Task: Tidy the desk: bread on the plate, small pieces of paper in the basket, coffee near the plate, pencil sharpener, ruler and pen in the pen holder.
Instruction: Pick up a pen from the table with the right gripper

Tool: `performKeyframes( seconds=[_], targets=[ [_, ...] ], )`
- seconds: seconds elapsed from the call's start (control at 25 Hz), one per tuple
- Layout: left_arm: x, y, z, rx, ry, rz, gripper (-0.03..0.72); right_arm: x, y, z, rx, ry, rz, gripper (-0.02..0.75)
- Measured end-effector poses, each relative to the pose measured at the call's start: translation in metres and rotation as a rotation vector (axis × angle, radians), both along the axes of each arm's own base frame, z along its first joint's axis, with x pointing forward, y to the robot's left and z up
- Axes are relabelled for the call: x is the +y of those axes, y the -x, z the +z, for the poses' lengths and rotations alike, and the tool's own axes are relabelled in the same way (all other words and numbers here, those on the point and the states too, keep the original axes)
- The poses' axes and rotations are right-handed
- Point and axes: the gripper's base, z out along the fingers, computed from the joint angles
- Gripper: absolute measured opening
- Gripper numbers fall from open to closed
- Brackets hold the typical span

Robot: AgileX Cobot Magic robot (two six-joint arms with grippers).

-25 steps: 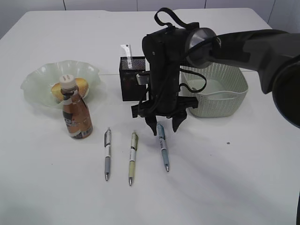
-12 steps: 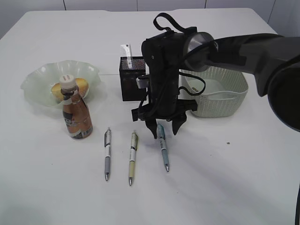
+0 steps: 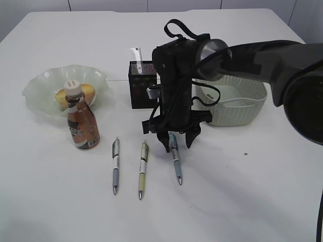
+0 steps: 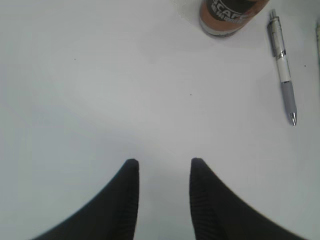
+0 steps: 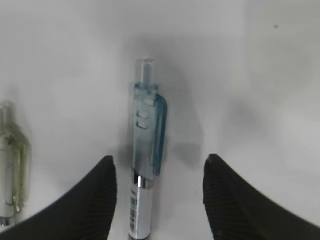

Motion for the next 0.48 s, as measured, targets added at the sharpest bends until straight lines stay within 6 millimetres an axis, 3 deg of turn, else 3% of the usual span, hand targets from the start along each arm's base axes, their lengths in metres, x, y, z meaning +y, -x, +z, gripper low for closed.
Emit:
performKeyframes(
  seconds=[0.4, 0.48],
  targets=[
    [0.0000, -0.0002, 0.0001, -0.003, 0.000, 0.000, 0.254, 0.0007, -0.0009, -0.0079, 0.015, -0.003, -0.005, 0.403],
    [0.0000, -0.0002, 0.0001, -0.003, 0.000, 0.000, 0.254, 0.0010, -0.0007, -0.0079, 0.017, -0.007, -0.006, 0.368]
  ],
)
